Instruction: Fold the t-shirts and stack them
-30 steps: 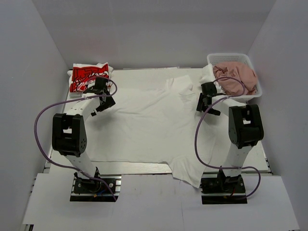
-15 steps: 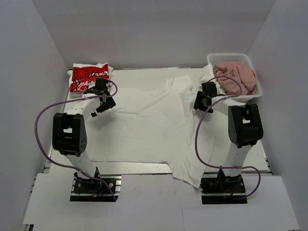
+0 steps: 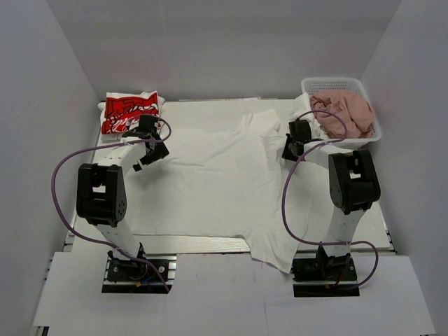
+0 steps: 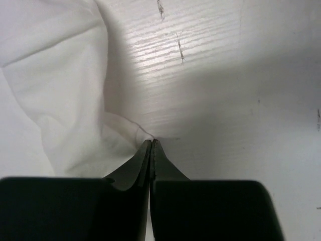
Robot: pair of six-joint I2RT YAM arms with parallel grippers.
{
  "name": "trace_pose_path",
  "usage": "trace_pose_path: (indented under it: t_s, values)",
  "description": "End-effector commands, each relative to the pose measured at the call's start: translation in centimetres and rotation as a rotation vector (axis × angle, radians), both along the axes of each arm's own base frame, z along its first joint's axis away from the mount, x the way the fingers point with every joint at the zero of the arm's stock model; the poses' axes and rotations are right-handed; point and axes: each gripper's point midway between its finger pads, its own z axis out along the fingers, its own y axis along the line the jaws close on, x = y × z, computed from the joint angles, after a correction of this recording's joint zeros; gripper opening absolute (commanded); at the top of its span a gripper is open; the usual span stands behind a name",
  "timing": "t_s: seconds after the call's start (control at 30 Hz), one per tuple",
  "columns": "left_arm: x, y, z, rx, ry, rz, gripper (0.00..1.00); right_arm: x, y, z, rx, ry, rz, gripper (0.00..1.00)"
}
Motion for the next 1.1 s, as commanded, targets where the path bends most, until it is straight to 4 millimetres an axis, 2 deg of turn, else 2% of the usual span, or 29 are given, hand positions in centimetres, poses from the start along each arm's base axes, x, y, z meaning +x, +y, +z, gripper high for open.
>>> trace_pose_path:
  t_s: [0.0,0.03,0.1,0.2,0.27,0.3,0.53,0.67,0.73,0.83,0.87,0.93,0.97,1.03,1.07]
  values:
    - [-0.5,-0.3,-1.6,-0.021,0.029,-0.006,1.00,-2.2,-0.8,-0.3,-0.031,0.052,-0.023,0.00]
    - [-0.9,-0.5,-2.4,-0.027,0.051,-0.010,1.00,-1.8,-1.4,1.2,-0.057,0.018,-0.041,0.00]
    - [-1.4,-0.6,-3.9,-0.031,0.095,-0.013,1.00,-1.8,-2.7,2.1,-0.114,0.006,-0.085,0.00]
    - [-1.7,-0.7,-4.9,-0.041,0.122,-0.009,1.00,-1.4,-4.5,4.3,-0.195,-0.027,-0.157,0.00]
    - [-2.1,-0.7,-5.7,-0.039,0.145,-0.008,1.00,-1.7,-5.2,5.1,-0.220,-0.026,-0.173,0.00]
    - [-2.1,-0.7,-5.7,-0.039,0.145,-0.008,1.00,-1.8,-6.2,5.6,-0.262,-0.035,-0.205,0.00]
    - [-2.2,-0.4,-6.0,-0.021,0.154,-0.001,1.00,-1.8,-9.3,7.2,-0.431,-0.033,-0.273,0.00]
    - [-2.2,-0.4,-6.0,-0.021,0.154,-0.001,1.00,-0.6,-10.2,7.6,-0.512,0.000,-0.296,0.00]
    - [-2.2,-0.4,-6.0,-0.021,0.154,-0.001,1.00,-0.8,-10.6,7.1,-0.558,0.038,-0.298,0.00]
    - [-2.2,-0.4,-6.0,-0.021,0.154,-0.001,1.00,-0.5,-10.7,7.6,-0.601,0.060,-0.312,0.01]
    - [-2.1,-0.4,-5.7,-0.022,0.145,-0.001,1.00,-0.6,-10.3,7.9,-0.595,0.076,-0.299,0.16]
    - [-1.7,-0.6,-5.1,-0.029,0.129,-0.013,1.00,-0.7,-9.8,8.4,-0.569,0.065,-0.296,0.25]
    - [-1.3,-0.8,-4.3,-0.042,0.106,-0.018,1.00,-1.2,-9.0,7.8,-0.549,0.081,-0.266,0.35]
    - [-0.7,-1.2,-3.0,-0.046,0.068,-0.029,1.00,-1.5,-8.3,9.0,-0.510,0.047,-0.254,0.44]
    - [-0.7,-1.4,-2.6,-0.056,0.058,-0.033,1.00,-2.3,-7.6,8.4,-0.474,0.062,-0.222,0.49]
